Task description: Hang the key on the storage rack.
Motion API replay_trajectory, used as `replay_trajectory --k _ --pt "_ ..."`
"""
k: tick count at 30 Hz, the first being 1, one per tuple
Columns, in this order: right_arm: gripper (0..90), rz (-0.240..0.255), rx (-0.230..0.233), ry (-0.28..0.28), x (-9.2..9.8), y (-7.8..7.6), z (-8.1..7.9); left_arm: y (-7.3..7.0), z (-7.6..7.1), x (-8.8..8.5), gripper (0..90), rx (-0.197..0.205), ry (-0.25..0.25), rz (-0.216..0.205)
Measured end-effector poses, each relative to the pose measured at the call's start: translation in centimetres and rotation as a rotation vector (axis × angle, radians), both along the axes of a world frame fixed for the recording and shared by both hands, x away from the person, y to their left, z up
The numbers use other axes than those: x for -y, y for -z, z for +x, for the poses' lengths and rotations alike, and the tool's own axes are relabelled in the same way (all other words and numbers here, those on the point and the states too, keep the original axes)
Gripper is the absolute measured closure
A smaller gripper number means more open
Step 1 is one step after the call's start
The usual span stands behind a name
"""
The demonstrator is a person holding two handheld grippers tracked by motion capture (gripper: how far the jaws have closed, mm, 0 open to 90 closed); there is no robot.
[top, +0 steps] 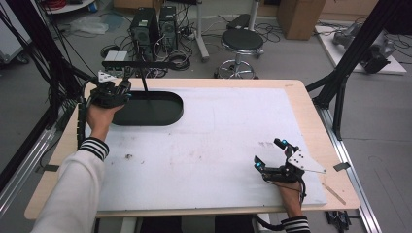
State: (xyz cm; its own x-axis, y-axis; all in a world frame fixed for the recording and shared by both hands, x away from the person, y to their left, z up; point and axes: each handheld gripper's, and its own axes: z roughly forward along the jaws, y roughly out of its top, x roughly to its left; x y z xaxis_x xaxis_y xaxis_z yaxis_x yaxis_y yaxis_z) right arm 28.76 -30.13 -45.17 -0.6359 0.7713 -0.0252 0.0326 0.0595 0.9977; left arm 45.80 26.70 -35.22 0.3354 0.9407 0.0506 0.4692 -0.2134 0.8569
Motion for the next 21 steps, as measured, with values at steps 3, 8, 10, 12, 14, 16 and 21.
replay_trajectory --k 3,8,10,12,14,16,21 --pt "0.3 0.007 -0.011 0.0 0.0 0.0 0.0 0.4 0.2 -0.4 41.2 0.0 0.06 -0.05" --pt "0.3 0.008 -0.012 0.001 0.0 0.0 -0.1 0.6 -0.1 -0.4 24.0 0.037 0.181 -0.127" --pt "0.3 0.008 -0.008 0.0 0.0 0.0 0.0 0.7 -0.6 -0.6 19.7 0.064 0.22 -0.159" --pt "0.3 0.007 -0.01 0.0 0.0 0.0 -0.1 0.9 -1.4 -0.7 14.7 0.103 0.247 -0.184" --pt "0.3 0.007 -0.003 0.001 0.0 0.0 0.0 1.1 -2.1 -0.7 6.3 0.122 0.272 -0.194" --pt "0.3 0.013 -0.008 0.0 0.0 0.0 0.0 1.2 -3.2 -0.8 1.7 0.176 0.31 -0.176" --pt "0.3 0.008 -0.004 0.0 0.1 0.0 0.1 1.8 -6.2 -1.1 1.7 0.228 0.34 -0.149"
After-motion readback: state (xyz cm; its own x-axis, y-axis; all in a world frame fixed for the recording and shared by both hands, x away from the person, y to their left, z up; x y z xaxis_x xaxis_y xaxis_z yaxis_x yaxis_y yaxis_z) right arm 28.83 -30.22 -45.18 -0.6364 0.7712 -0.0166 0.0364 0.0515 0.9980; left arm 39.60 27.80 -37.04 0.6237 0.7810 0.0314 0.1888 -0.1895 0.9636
